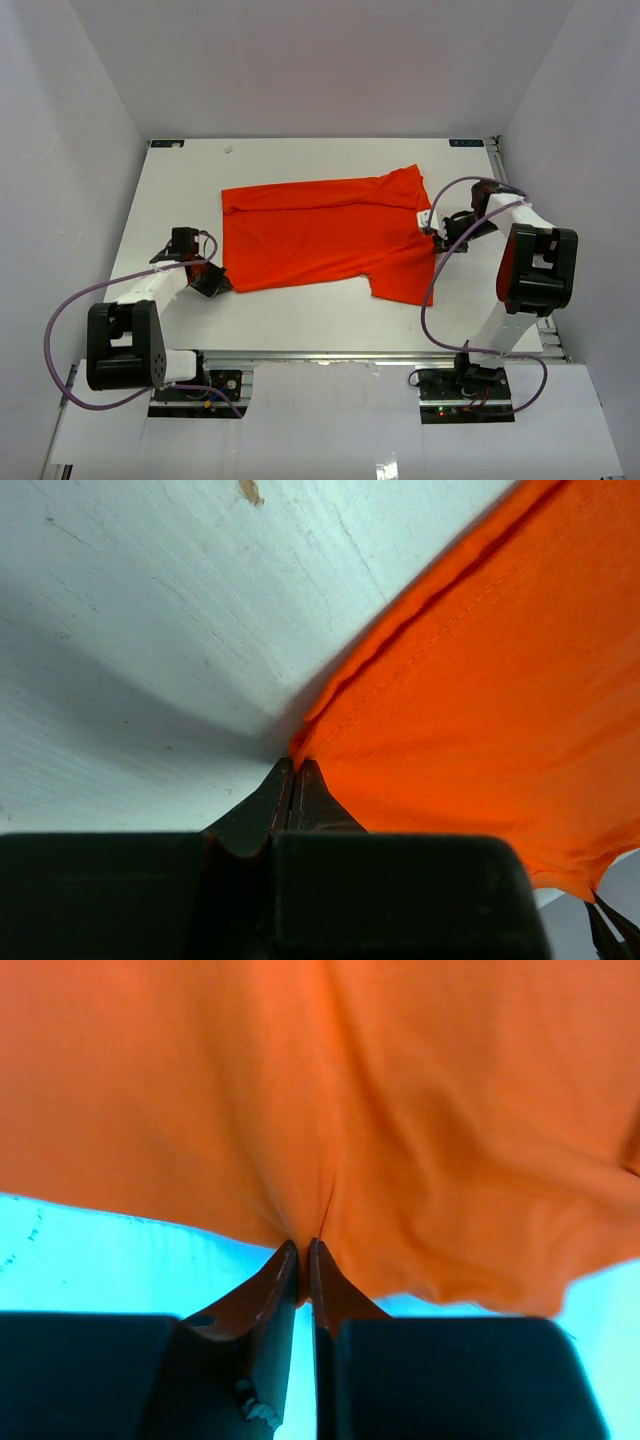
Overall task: Fold and stack the t-shirts
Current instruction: Fold the tshirt
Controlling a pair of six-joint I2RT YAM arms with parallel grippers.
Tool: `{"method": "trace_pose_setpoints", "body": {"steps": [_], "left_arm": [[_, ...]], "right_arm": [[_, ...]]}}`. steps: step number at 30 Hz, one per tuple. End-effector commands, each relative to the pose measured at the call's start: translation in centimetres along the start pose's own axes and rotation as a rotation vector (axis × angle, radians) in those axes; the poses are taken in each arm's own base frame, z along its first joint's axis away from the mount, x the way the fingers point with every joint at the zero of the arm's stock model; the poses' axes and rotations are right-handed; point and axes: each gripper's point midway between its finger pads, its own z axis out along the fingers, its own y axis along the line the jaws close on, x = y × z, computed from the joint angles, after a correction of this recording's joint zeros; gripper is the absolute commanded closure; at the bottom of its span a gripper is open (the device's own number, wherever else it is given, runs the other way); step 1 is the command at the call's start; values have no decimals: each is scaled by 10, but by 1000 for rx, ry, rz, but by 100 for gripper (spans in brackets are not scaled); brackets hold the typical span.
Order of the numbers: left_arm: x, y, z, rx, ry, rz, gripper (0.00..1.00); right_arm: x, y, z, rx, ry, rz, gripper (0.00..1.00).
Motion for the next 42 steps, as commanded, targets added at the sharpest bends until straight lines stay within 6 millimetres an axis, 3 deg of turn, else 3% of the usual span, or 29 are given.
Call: {"method": "trace_pose_setpoints", "body": {"steps": [1, 6, 14, 17, 24, 28, 34, 42], "left_arm": [[-18, -18, -15, 36, -71, 26, 93], [-37, -45, -37, 103, -135, 42, 92], [-75, -110, -93, 280, -265, 73, 92], [-87, -126, -103, 305, -289, 78, 92], [-115, -151, -91, 302, -312, 86, 92], [-130, -162, -75, 278, -312, 90, 92], [-152, -186, -65, 287, -336, 98, 92], [-169, -196, -27, 235, -318, 118, 92]], "right_arm": [[-23, -15, -30, 56, -74, -5, 86], [-38, -26, -53, 85, -136, 11, 89], [-64, -71, -88, 214, -245, 44, 91], [-73, -92, -98, 261, -281, 54, 91], [-75, -135, -108, 311, -340, 115, 92], [-73, -153, -108, 335, -339, 126, 92], [-72, -171, -91, 322, -331, 131, 93], [-61, -185, -60, 290, -296, 158, 93]]}}
